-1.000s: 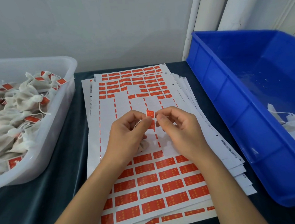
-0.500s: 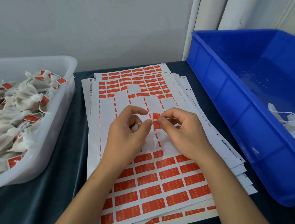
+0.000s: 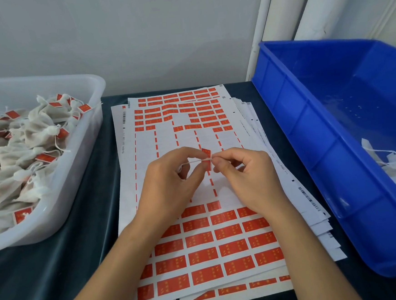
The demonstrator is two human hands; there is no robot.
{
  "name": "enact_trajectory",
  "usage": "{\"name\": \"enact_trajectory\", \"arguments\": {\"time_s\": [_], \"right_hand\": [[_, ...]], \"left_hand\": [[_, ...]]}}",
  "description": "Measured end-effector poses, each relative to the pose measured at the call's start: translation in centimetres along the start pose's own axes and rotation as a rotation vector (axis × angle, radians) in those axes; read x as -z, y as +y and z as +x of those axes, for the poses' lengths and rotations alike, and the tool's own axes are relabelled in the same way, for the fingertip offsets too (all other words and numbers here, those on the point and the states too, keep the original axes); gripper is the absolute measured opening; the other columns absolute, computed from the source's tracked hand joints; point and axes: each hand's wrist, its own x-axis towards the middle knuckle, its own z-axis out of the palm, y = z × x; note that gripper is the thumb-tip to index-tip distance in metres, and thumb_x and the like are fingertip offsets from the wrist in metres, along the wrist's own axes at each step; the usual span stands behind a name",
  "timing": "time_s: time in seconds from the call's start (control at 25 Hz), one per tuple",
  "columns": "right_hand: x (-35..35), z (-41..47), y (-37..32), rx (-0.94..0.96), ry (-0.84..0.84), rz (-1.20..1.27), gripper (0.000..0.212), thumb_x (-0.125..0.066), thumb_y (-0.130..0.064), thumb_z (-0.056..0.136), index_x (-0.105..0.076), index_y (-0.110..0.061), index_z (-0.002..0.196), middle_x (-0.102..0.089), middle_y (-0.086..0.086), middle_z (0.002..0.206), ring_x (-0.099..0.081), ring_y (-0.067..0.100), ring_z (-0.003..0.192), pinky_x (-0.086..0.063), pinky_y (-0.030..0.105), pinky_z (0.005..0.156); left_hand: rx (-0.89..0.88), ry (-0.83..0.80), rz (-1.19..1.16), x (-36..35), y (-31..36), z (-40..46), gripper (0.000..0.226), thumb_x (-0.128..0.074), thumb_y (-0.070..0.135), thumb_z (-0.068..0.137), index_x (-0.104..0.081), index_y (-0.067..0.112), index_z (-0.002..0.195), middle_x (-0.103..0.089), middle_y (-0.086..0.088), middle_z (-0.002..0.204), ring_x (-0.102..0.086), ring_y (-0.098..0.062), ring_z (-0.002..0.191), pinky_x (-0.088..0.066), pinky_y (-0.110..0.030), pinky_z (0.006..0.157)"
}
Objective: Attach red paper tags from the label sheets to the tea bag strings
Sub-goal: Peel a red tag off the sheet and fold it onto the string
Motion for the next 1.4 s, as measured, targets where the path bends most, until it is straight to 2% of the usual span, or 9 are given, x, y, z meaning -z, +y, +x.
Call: {"name": "enact_trajectory", "arguments": {"time_s": [0.12, 0.28, 0.48, 0.6, 0.68, 0.84, 1.12, 1.28, 1.4], "right_hand": [[0.0, -0.2, 0.0, 0.016, 0.054, -0.024, 0.011, -0.067, -0.049, 0.093, -0.073, -0.044, 0.101, -0.067, -0.034, 0.093, -0.061, -0.013, 0.098, -0.044, 0.006, 0.074], [0.1, -0.1, -0.4, 0.013, 0.100, -0.001, 0.006, -0.066, -0.052, 0.092, -0.068, -0.047, 0.094, -0.066, -0.035, 0.091, -0.060, -0.014, 0.098, -0.043, 0.005, 0.071], [0.3, 0.0, -0.7, 0.009, 0.105, 0.081, 0.005, -0.065, -0.050, 0.095, -0.066, -0.045, 0.096, -0.068, -0.032, 0.101, -0.061, -0.011, 0.102, -0.045, 0.005, 0.072], [0.2, -0.1, -0.8, -0.009, 0.078, 0.103, 0.008, -0.063, -0.051, 0.096, -0.066, -0.044, 0.097, -0.068, -0.033, 0.102, -0.059, -0.013, 0.103, -0.044, 0.004, 0.073], [0.1, -0.1, -0.8, -0.017, 0.068, 0.113, 0.008, -0.063, -0.050, 0.096, -0.065, -0.043, 0.096, -0.068, -0.033, 0.100, -0.060, -0.012, 0.102, -0.044, 0.004, 0.071], [0.2, -0.1, -1.0, -0.008, 0.050, 0.130, 0.008, -0.062, -0.048, 0.098, -0.065, -0.040, 0.096, -0.069, -0.032, 0.096, -0.065, -0.007, 0.095, -0.047, 0.009, 0.074], [0.1, -0.1, -1.0, -0.002, 0.023, 0.148, 0.009, -0.061, -0.046, 0.099, -0.065, -0.037, 0.097, -0.070, -0.028, 0.091, -0.067, -0.004, 0.093, -0.048, 0.006, 0.072], [0.1, -0.1, -0.9, -0.002, 0.015, 0.151, 0.009, -0.061, -0.044, 0.100, -0.066, -0.036, 0.098, -0.070, -0.026, 0.089, -0.067, -0.003, 0.091, -0.052, 0.015, 0.078], [0.1, 0.0, -0.9, -0.003, 0.017, 0.152, 0.010, -0.061, -0.044, 0.100, -0.066, -0.036, 0.098, -0.071, -0.025, 0.089, -0.067, -0.002, 0.092, -0.053, 0.019, 0.080]], "left_hand": [[0.033, 0.010, 0.014, -0.1, -0.4, -0.1, 0.025, -0.074, 0.038, 0.092, -0.061, 0.053, 0.109, -0.061, 0.027, 0.085, -0.056, -0.006, 0.072, -0.046, -0.010, 0.061], [0.103, -0.003, 0.010, -0.2, -0.4, 0.0, 0.019, -0.071, 0.047, 0.090, -0.061, 0.054, 0.104, -0.062, 0.024, 0.083, -0.057, -0.003, 0.072, -0.047, -0.008, 0.062], [0.199, -0.055, -0.084, -0.2, -0.4, 0.1, 0.005, -0.075, 0.044, 0.092, -0.071, 0.044, 0.095, -0.063, 0.017, 0.067, -0.055, -0.001, 0.058, -0.041, -0.006, 0.052], [0.248, -0.122, -0.191, 0.0, -0.4, 0.4, 0.003, -0.075, 0.042, 0.091, -0.077, 0.041, 0.089, -0.063, 0.004, 0.064, -0.053, -0.013, 0.053, -0.045, -0.012, 0.050], [0.298, -0.158, -0.254, 0.3, -0.2, 0.6, 0.004, -0.075, 0.042, 0.090, -0.079, 0.043, 0.087, -0.066, -0.003, 0.067, -0.058, -0.025, 0.060, -0.053, -0.019, 0.053], [0.376, -0.198, -0.313, 0.7, 0.0, 0.8, 0.005, -0.075, 0.041, 0.090, -0.079, 0.043, 0.088, -0.068, -0.009, 0.073, -0.063, -0.032, 0.067, -0.058, -0.029, 0.057], [0.410, -0.202, -0.325, 0.7, 0.0, 0.9, 0.006, -0.076, 0.038, 0.091, -0.080, 0.039, 0.086, -0.071, -0.009, 0.074, -0.065, -0.029, 0.066, -0.057, -0.027, 0.059], [0.416, -0.197, -0.325, 0.7, 0.0, 0.9, 0.007, -0.077, 0.037, 0.090, -0.079, 0.041, 0.086, -0.071, -0.005, 0.072, -0.065, -0.028, 0.065, -0.057, -0.027, 0.058], [0.415, -0.195, -0.331, 0.7, 0.0, 0.9, 0.007, -0.077, 0.037, 0.090, -0.079, 0.042, 0.085, -0.070, -0.004, 0.070, -0.064, -0.021, 0.060, -0.057, -0.026, 0.058]]}}
